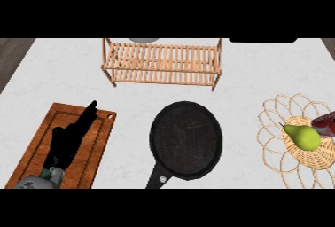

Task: Pick the pear from the placemat and place it in the tiered shelf

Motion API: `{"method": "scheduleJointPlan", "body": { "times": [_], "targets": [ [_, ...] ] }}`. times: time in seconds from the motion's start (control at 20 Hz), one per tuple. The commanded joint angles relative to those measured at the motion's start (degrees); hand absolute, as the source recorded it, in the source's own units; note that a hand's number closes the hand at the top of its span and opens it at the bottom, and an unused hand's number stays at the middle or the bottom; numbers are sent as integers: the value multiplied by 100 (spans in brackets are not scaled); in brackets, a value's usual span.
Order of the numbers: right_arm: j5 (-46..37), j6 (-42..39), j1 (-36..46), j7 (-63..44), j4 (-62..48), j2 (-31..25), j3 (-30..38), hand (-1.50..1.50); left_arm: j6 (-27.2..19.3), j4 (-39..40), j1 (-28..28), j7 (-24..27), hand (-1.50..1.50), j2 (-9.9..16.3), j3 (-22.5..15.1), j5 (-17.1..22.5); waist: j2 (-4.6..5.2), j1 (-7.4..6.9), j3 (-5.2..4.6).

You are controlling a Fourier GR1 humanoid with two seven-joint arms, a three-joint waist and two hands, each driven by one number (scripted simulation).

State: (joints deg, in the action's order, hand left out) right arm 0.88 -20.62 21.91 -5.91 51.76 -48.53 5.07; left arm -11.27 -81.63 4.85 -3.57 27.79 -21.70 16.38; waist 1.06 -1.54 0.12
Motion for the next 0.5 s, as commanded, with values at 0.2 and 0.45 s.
{"method": "scheduleJointPlan", "body": {
  "times": [0.2,0.45],
  "targets": [
    [49,-1806,1129,633,-1139,43,-255,-150,13,433,227,128,0,-386,-76,-287,-54,1,-5],
    [-75,-2847,1514,-425,-806,-37,-769,-150,235,473,-186,506,0,-233,67,-234,-98,37,-22]
  ]
}}
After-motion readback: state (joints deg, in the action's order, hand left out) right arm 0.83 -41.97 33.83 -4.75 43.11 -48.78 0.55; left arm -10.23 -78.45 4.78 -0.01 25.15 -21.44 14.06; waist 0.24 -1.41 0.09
